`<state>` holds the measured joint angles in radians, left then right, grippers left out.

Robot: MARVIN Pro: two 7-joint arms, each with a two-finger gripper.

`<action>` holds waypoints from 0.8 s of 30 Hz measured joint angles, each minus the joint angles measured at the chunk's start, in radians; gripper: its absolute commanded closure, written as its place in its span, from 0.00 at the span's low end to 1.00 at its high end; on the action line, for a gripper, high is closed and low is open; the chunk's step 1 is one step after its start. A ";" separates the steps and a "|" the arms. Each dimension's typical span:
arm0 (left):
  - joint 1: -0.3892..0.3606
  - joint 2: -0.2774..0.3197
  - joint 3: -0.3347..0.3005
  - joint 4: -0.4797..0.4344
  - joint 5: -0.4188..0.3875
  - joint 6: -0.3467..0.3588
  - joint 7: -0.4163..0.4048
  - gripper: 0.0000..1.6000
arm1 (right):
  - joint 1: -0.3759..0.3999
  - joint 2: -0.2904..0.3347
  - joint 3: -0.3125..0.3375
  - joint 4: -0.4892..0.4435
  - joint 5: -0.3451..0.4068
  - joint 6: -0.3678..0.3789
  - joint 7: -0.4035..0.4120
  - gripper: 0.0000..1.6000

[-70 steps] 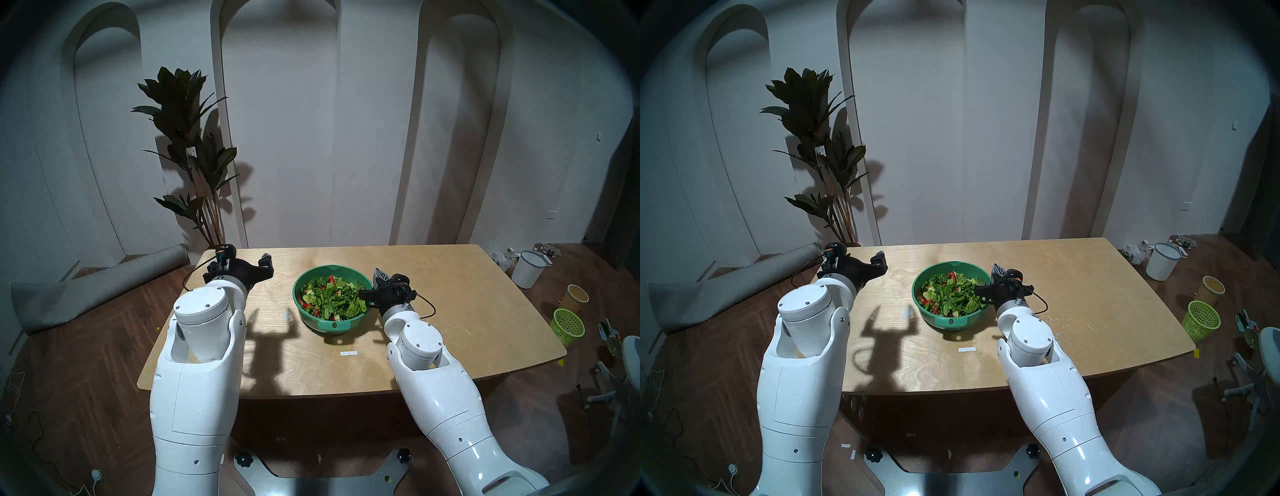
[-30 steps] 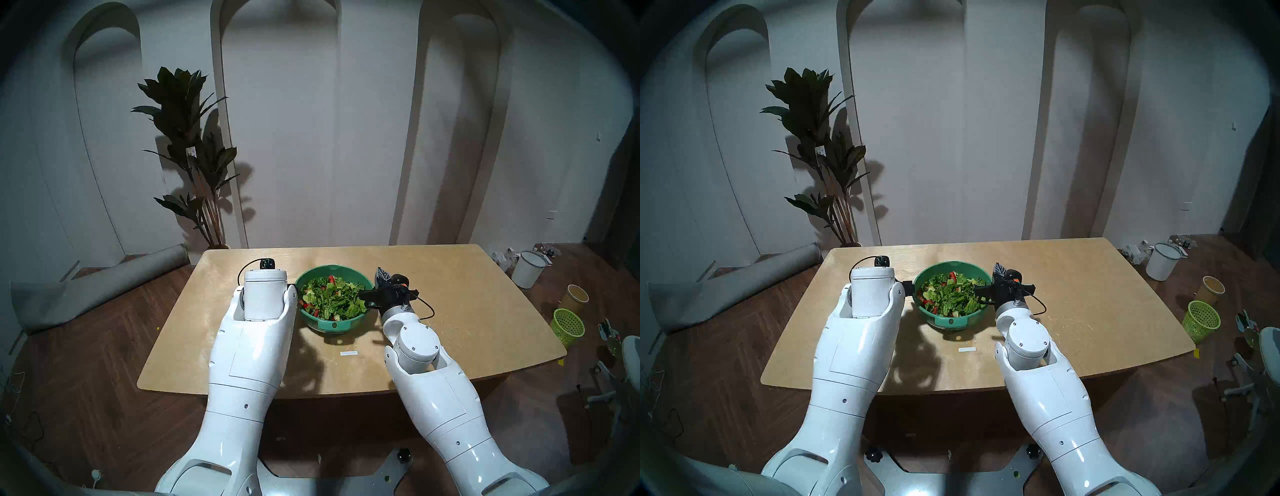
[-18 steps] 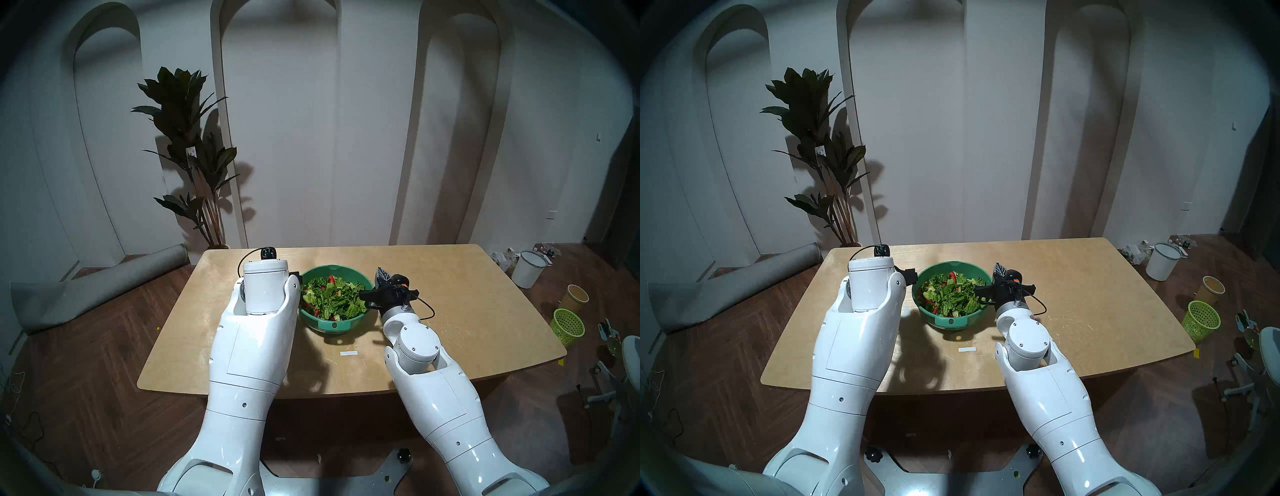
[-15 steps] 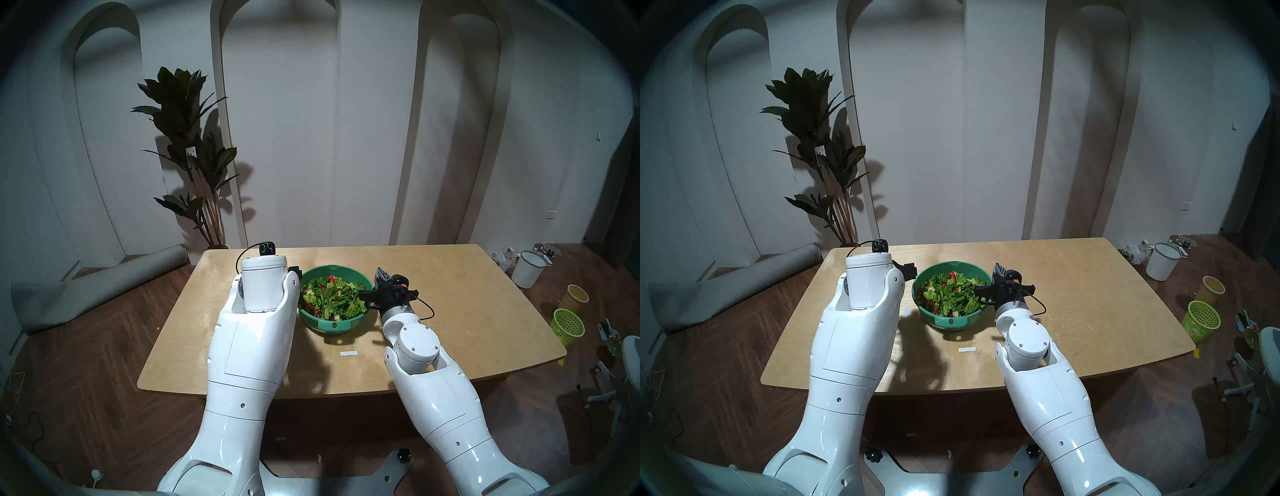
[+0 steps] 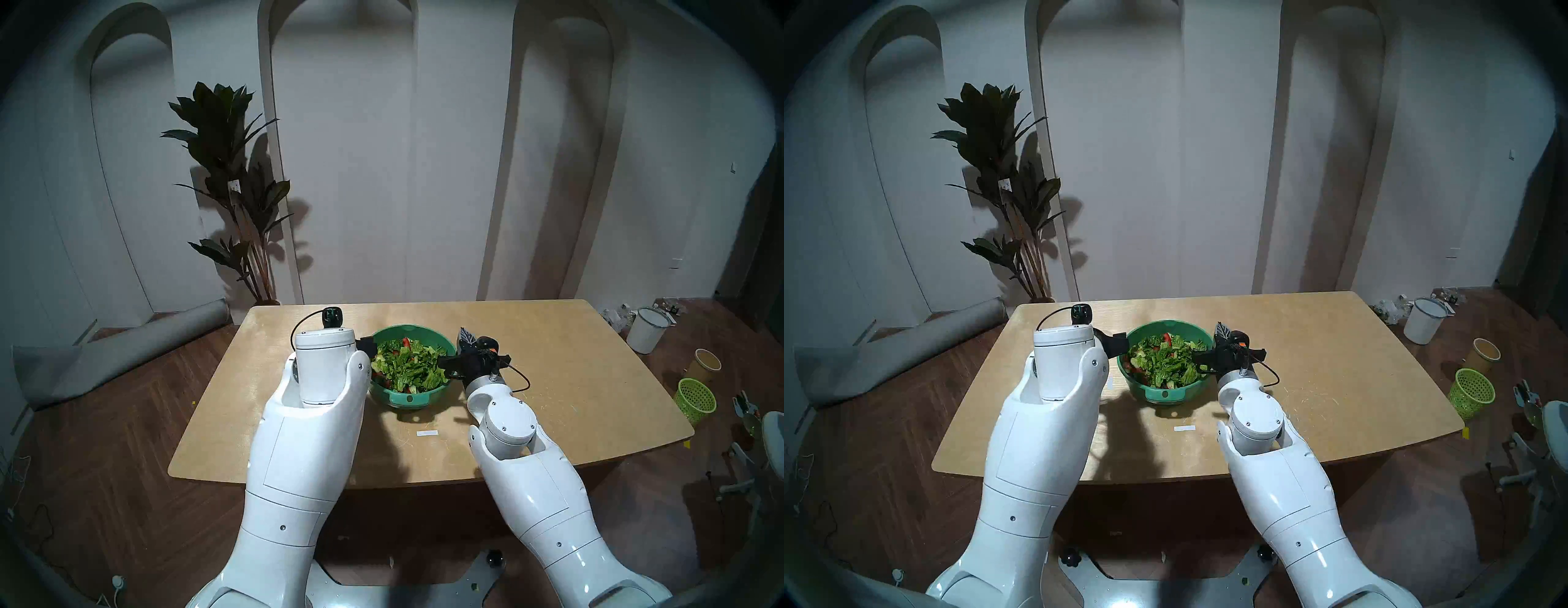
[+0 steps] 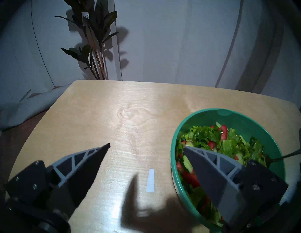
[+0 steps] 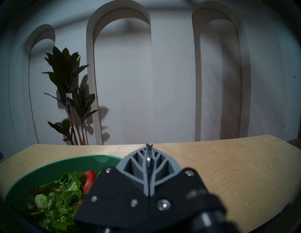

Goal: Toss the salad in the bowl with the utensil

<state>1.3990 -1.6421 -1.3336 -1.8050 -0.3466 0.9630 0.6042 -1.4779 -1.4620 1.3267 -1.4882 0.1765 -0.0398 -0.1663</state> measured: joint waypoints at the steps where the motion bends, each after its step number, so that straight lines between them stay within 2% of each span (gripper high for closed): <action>1: 0.005 0.003 0.005 -0.007 -0.010 0.000 0.007 0.00 | 0.000 0.000 0.000 0.000 0.000 0.000 0.000 1.00; 17: 0.049 0.030 0.091 -0.060 -0.185 0.000 0.114 0.00 | 0.000 -0.005 -0.007 0.001 -0.004 -0.007 0.000 1.00; 24: 0.006 0.023 0.078 0.004 -0.245 0.000 0.173 0.00 | -0.001 -0.007 -0.007 0.001 -0.004 -0.012 0.000 1.00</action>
<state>1.4055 -1.6194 -1.2554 -1.8011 -0.5918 0.9625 0.7769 -1.4790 -1.4686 1.3201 -1.4875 0.1727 -0.0515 -0.1664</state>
